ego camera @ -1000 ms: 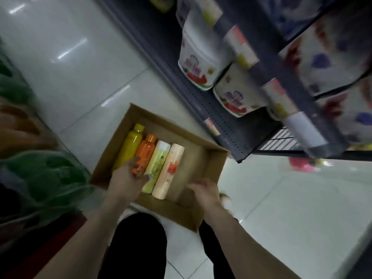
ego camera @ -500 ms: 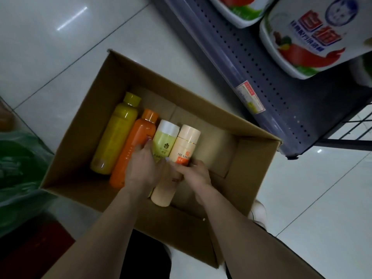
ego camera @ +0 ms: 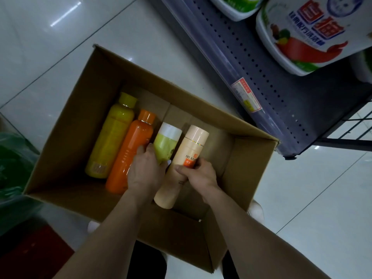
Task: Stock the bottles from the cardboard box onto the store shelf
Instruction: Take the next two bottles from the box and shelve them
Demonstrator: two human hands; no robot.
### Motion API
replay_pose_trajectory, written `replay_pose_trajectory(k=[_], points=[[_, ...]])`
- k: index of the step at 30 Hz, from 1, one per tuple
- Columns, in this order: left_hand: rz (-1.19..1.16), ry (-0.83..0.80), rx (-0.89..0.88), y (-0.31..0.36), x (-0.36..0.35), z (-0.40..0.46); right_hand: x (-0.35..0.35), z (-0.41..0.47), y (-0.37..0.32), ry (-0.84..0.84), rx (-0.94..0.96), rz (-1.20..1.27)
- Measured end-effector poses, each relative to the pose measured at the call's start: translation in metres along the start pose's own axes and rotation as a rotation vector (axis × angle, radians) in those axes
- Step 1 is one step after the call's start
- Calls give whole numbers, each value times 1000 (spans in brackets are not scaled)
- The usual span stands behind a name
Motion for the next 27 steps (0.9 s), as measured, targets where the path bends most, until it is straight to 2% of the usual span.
replay_pose_trajectory(k=[10,16,20,23,27], points=[[133,-38,-14,3,-8,5,27,2,4,-25,29,-139],[207,-221,-28,5,-11,24,21,0,9,-61,32,-107],[254,-305,-66,3,-12,30,18,3,9,-25,22,-133],[218,-333,-66,0,-15,27,20,-1,6,-55,-7,-122],[35,-308,-25,0,8,16,37,-21,-2,-47,-20,-117]])
Point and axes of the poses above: each hand's wrist, its own z-axis towards the middle knuckle, its own x-axis out of the back of the hand, y = z × x, the point moved 5 cm from there along z, towards the middle knuckle, and after that the axes turned 1 degree about y, right-handed, at the moved point
